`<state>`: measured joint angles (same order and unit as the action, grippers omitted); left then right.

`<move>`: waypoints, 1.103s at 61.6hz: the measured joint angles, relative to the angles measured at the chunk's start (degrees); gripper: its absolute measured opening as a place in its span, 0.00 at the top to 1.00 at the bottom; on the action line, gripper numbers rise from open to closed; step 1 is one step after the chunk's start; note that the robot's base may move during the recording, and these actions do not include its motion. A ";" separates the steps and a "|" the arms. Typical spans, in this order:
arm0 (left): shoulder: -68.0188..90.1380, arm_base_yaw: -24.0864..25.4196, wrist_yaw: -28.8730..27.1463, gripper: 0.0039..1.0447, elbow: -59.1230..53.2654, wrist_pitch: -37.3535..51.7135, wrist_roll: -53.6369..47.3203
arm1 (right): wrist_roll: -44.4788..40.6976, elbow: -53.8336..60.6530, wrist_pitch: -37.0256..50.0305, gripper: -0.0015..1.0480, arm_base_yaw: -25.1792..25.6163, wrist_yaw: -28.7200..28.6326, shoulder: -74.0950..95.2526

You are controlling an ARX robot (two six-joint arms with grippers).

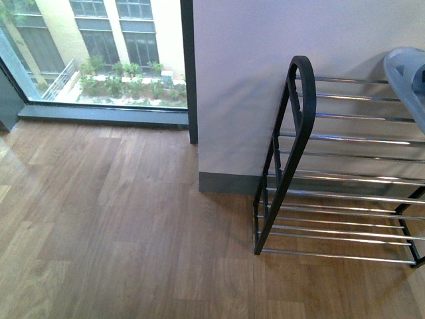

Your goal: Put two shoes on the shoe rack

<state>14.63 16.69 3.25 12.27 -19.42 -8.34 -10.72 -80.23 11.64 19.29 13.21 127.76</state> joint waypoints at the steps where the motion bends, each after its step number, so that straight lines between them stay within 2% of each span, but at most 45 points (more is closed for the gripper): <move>1: 0.00 0.00 0.00 0.98 0.00 0.00 0.00 | 0.00 0.15 0.17 0.74 0.00 -0.15 -0.09; 9: 0.00 0.00 0.00 0.98 0.00 0.00 0.00 | 0.22 1.92 1.25 0.57 -0.22 -1.05 -1.38; 28: 0.00 0.00 0.00 0.98 0.00 0.00 0.00 | 0.94 11.45 5.27 0.08 -1.79 -6.19 -12.26; 45: 0.00 0.00 0.00 0.98 0.00 0.00 0.00 | 3.13 22.27 9.81 0.09 -2.38 -12.20 -24.09; 68: 0.00 -0.02 0.00 0.98 0.00 0.00 0.00 | 9.44 45.31 24.57 0.09 -1.79 -22.71 -50.75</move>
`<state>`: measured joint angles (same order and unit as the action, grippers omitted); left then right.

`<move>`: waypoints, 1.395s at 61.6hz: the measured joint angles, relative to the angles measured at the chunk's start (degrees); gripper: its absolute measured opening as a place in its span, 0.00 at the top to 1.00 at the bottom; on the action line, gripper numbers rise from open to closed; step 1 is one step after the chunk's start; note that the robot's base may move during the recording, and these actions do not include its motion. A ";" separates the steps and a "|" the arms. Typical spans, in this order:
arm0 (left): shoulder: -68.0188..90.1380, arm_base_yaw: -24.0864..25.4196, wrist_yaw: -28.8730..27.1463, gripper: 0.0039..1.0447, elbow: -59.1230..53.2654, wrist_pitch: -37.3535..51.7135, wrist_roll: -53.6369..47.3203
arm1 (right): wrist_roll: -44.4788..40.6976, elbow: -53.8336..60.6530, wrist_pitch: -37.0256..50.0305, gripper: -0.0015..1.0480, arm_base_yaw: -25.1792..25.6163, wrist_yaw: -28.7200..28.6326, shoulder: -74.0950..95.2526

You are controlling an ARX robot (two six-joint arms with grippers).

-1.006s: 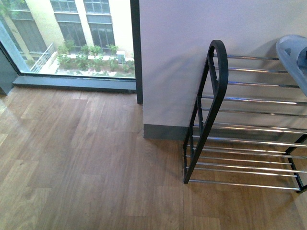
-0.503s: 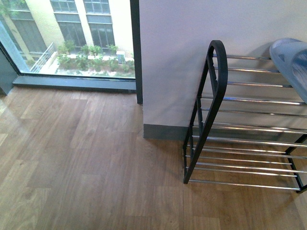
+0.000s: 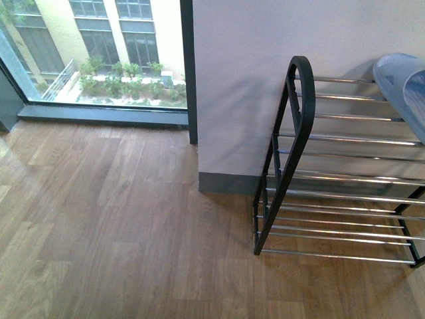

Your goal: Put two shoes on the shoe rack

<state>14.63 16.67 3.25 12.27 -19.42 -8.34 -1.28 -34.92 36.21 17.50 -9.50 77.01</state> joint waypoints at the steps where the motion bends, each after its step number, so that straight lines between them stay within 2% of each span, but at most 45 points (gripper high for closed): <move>1: 0.00 0.02 0.00 0.98 0.00 0.00 0.00 | 0.07 1.49 0.50 0.09 0.11 -0.26 -1.66; 13: 0.00 0.02 0.00 0.98 0.00 0.00 0.00 | 4.22 16.55 3.65 0.09 3.34 -2.82 -17.90; 17: 0.00 0.02 0.00 0.98 0.00 0.00 0.00 | 7.32 20.70 6.84 0.09 5.44 -1.79 -19.93; 22: 0.00 0.02 0.00 0.98 0.00 0.00 0.00 | 10.10 23.32 10.54 0.09 6.86 -0.57 -19.71; 33: 0.00 0.02 -0.02 0.98 0.00 0.00 0.00 | 12.11 23.87 10.99 0.09 7.19 -1.42 -19.69; 38: 0.00 0.02 0.00 0.98 0.00 0.00 0.00 | 7.61 24.44 8.20 0.22 7.45 -10.84 -21.51; 41: 0.00 0.02 0.02 0.98 0.00 0.00 0.00 | 5.35 25.70 6.78 0.30 5.92 -12.20 -23.87; 68: 0.00 0.02 0.00 0.98 0.00 0.00 0.00 | 1.70 31.93 -4.24 0.98 -5.95 -1.57 -41.42; 79: 0.00 0.02 0.02 0.98 0.00 0.00 0.00 | 1.49 33.83 -4.70 0.98 -8.98 1.60 -44.85; 86: 0.00 0.02 0.02 0.98 0.00 0.00 0.00 | 1.46 33.83 -8.17 0.98 -10.64 2.93 -48.61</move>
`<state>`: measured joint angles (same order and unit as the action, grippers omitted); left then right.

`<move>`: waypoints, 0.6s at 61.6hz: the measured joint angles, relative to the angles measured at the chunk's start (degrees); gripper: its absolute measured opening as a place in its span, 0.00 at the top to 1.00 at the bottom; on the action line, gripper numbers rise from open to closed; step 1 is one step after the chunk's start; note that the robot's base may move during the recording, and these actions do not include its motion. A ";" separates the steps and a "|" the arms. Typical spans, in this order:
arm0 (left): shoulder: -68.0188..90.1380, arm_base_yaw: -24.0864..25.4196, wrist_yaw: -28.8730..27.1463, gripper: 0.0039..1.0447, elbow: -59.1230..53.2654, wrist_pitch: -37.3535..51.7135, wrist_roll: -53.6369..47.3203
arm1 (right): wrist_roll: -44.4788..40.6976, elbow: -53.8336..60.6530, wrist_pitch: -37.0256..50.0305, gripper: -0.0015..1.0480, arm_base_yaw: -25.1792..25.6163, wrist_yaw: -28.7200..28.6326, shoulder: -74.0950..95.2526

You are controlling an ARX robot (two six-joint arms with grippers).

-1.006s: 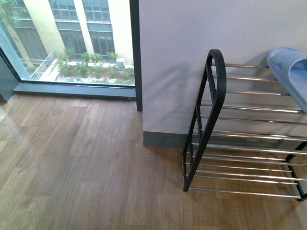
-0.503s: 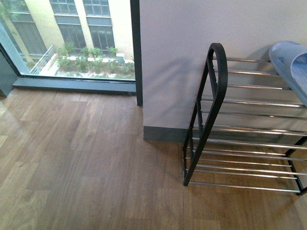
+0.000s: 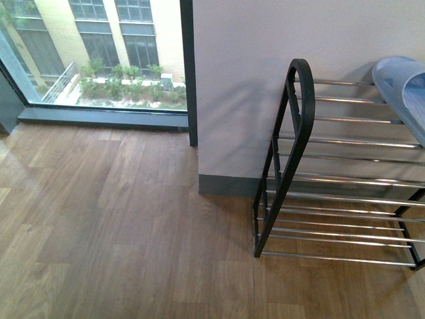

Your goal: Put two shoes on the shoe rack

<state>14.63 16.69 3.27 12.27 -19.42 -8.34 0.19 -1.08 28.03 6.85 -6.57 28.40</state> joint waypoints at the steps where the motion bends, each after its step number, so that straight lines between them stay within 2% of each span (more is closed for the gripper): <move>1: 0.00 0.00 0.00 0.98 0.00 0.00 0.00 | 0.00 0.00 -0.35 0.98 -0.31 0.50 -0.37; 5: 0.00 -0.02 -0.02 0.98 0.00 0.00 0.00 | 0.02 0.02 -2.84 0.98 -4.33 5.73 -3.04; 9: 0.00 0.00 0.00 0.98 0.00 0.00 0.00 | 0.00 0.02 -4.57 0.98 -6.14 5.79 -4.90; 37: 0.00 0.00 0.00 0.98 0.00 0.00 0.00 | 0.00 0.02 -14.23 0.98 -6.62 6.40 -14.73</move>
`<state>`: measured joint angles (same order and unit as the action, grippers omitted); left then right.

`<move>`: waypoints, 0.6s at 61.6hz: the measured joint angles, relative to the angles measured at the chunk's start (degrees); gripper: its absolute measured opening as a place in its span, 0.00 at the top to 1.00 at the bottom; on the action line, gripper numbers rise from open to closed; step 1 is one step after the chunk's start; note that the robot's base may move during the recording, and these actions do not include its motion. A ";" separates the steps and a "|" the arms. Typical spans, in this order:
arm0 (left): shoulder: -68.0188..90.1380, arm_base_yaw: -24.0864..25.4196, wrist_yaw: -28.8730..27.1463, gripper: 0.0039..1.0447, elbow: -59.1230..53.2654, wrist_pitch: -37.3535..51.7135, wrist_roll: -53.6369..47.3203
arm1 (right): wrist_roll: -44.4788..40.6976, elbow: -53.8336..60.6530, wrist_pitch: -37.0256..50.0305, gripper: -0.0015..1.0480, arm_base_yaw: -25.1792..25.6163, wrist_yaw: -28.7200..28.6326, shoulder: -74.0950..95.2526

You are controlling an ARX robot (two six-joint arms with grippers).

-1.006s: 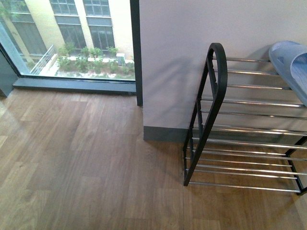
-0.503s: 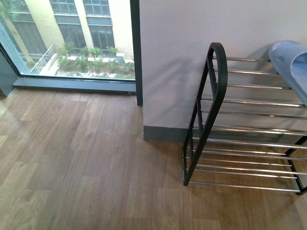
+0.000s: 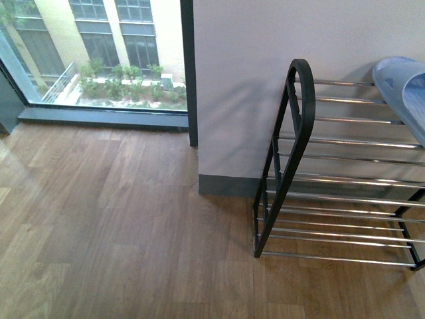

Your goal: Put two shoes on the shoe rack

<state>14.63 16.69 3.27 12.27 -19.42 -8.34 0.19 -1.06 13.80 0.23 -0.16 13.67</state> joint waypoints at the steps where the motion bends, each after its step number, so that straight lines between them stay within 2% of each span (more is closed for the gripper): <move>1: 0.00 -0.02 0.00 0.98 0.00 0.00 0.00 | 0.00 0.00 -0.33 0.98 0.00 0.00 -0.35; 16: 0.00 0.00 0.00 0.98 0.00 0.00 0.00 | 0.00 0.00 -3.87 0.98 -0.02 0.02 -3.85; 23: 0.00 0.00 -0.02 0.98 0.00 0.00 0.00 | 0.00 -0.02 -13.09 0.98 -0.02 0.20 -11.93; 37: 0.00 0.00 -0.02 0.98 0.00 0.00 0.00 | 0.00 -0.02 -13.62 0.98 -0.02 0.20 -13.27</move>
<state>14.63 16.69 3.25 12.27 -19.42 -8.34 0.19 -1.08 0.19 0.21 0.03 0.40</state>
